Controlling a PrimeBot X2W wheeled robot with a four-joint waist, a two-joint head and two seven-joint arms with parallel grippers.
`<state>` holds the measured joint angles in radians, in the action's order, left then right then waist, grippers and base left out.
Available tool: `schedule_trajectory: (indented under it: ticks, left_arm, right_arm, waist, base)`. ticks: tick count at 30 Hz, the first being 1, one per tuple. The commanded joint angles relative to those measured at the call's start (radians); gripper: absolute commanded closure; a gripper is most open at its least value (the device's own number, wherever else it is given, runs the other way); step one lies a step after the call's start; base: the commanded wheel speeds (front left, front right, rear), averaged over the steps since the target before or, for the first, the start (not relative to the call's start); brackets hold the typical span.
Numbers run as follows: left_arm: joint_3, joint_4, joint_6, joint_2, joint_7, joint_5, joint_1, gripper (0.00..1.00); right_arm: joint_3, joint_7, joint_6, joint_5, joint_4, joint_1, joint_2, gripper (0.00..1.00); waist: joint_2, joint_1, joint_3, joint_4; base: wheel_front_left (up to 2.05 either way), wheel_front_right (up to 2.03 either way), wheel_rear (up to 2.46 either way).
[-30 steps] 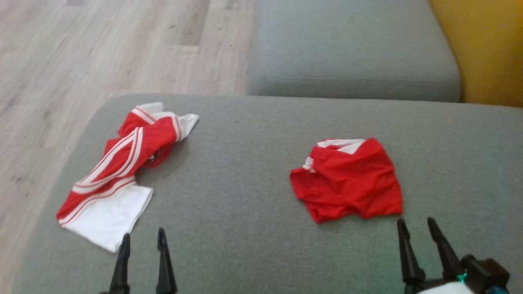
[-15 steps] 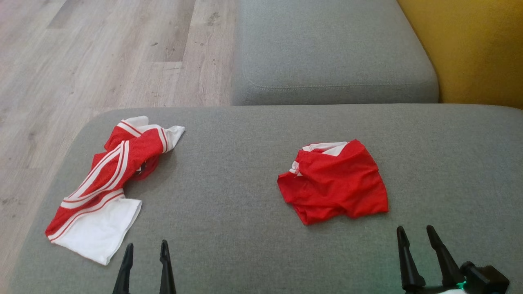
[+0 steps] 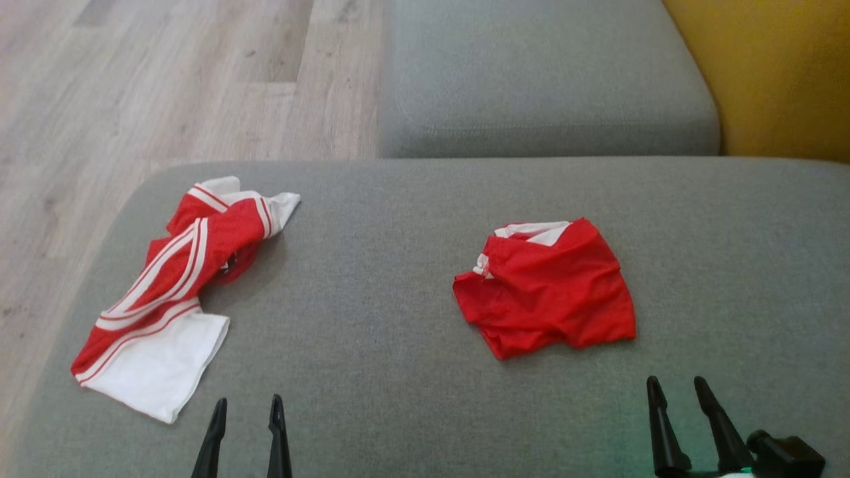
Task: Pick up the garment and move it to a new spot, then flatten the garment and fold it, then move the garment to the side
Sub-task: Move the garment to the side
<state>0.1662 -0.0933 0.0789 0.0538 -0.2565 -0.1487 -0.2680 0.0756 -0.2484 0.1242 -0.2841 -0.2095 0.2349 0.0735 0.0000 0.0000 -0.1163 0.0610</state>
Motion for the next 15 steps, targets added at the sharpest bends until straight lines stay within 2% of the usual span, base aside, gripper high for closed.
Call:
schedule_trajectory:
  ticks: [1, 7, 11, 15]
  left_arm:
    - [-0.018, 0.032, -0.003, -0.004, -0.005, 0.009, 0.053, 0.00]
    - [0.001, 0.037, -0.010, -0.004, -0.005, 0.005, 0.078, 0.00]
    - [0.015, 0.037, -0.018, -0.004, -0.005, 0.006, 0.113, 0.00]
    - [0.042, 0.035, -0.022, -0.004, -0.005, -0.007, 0.167, 0.00]
  right_arm:
    - [0.017, -0.013, 0.007, -0.005, 0.018, -0.071, 0.008, 0.00]
    - [0.027, -0.013, 0.007, -0.049, -0.093, -0.222, 0.034, 0.00]
    - [0.076, -0.005, 0.007, -0.101, -0.243, -0.384, 0.089, 0.00]
    - [0.135, 0.076, 0.007, -0.182, -0.383, -0.551, 0.158, 0.00]
  waist:
    - [0.0000, 0.0000, 0.022, 0.004]
    - [0.0000, 0.0000, 0.106, 0.027]
    - [0.0000, 0.0000, 0.180, 0.049]
    - [0.0000, 0.0000, 0.251, 0.082]
  base:
    - [0.00, 0.00, 0.00]
    - [0.00, 0.00, 0.00]
    - [0.00, 0.00, 0.00]
    - [0.00, 0.00, 0.00]
